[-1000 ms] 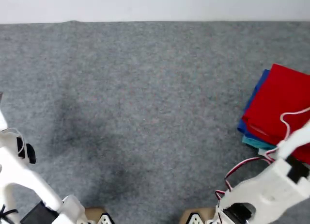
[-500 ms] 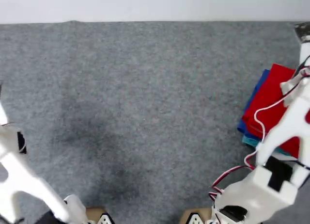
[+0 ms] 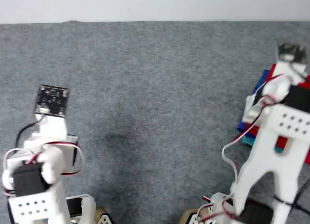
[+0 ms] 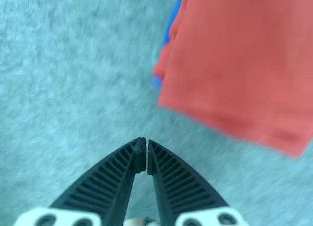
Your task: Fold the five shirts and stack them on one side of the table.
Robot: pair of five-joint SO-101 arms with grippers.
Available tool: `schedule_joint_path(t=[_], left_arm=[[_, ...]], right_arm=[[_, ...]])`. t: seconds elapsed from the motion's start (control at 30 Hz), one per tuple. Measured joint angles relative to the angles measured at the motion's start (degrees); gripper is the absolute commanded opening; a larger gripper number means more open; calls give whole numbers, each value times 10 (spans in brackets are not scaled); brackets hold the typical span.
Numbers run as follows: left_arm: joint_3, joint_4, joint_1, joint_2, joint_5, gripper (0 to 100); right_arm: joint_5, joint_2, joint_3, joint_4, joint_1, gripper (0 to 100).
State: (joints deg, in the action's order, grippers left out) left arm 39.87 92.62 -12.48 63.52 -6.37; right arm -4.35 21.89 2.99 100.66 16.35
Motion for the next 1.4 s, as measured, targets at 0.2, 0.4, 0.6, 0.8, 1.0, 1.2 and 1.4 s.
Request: schedule_joint_path(t=[0.2,0.4,0.6,0.8,1.0,1.2,1.4], left_arm=[[91,-70,63,59,28,21],[211,-142,114,101,31,19],[325,-229,120,150,54,7],[432,-280,120,234,54,5],[527,-283,120,356,54,5],[568,-280,121,397,54,5],[569,-273,114,397,54,6]], right_arm=[[85,136,171,-61,-52,9],[132,290,381,-211,-82,9],[134,447,599,-320,-92,9],[134,607,750,-365,-121,9],[90,758,860,-340,-170,9],[49,805,890,-329,-174,9],[49,817,903,-324,-176,9]])
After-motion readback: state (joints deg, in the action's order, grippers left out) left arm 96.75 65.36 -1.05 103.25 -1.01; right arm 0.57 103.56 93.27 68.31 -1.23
